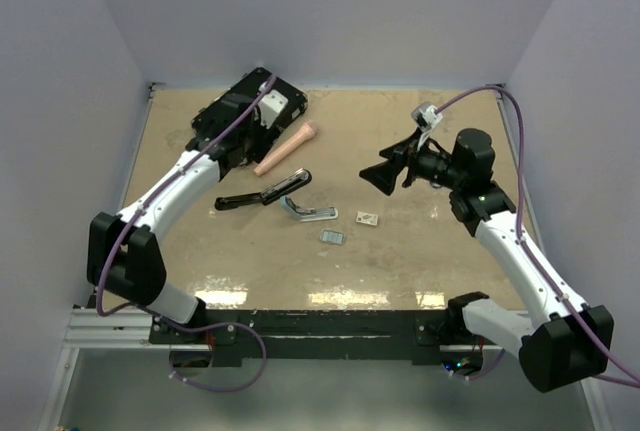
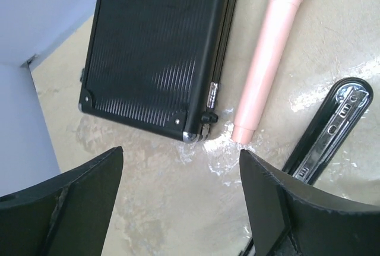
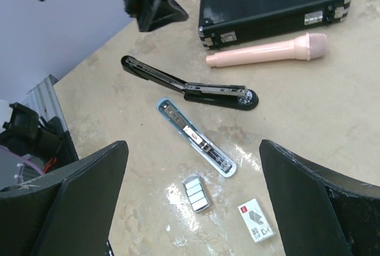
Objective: Load the staples into the stapler
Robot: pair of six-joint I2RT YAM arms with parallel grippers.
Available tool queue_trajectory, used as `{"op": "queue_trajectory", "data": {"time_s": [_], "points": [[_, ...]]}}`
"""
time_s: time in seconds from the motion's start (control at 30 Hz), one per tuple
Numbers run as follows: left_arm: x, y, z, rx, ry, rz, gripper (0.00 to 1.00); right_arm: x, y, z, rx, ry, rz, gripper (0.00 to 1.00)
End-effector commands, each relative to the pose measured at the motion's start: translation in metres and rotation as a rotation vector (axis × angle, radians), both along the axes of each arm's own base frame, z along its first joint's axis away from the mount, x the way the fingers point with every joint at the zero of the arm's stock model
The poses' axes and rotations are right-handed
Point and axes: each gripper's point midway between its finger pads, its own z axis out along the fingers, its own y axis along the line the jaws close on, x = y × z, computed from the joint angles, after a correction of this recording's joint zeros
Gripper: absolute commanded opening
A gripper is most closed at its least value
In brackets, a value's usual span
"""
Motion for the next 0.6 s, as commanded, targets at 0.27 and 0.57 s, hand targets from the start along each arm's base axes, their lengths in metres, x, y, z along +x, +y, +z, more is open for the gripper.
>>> {"op": "queue_trajectory", "data": {"time_s": [0.27, 0.57], "points": [[-0.071, 0.015, 0.045, -0.529, -0.209, 0.263, 0.95, 0.046, 0.063, -0.080, -0.226, 0.205, 0.007, 0.98], [-0.144, 0.048, 0.052, -0.671, -0.401, 0.277, 1.00, 0.064, 0.094, -0.174, -0.324, 0.386, 0.077, 0.98]]}}
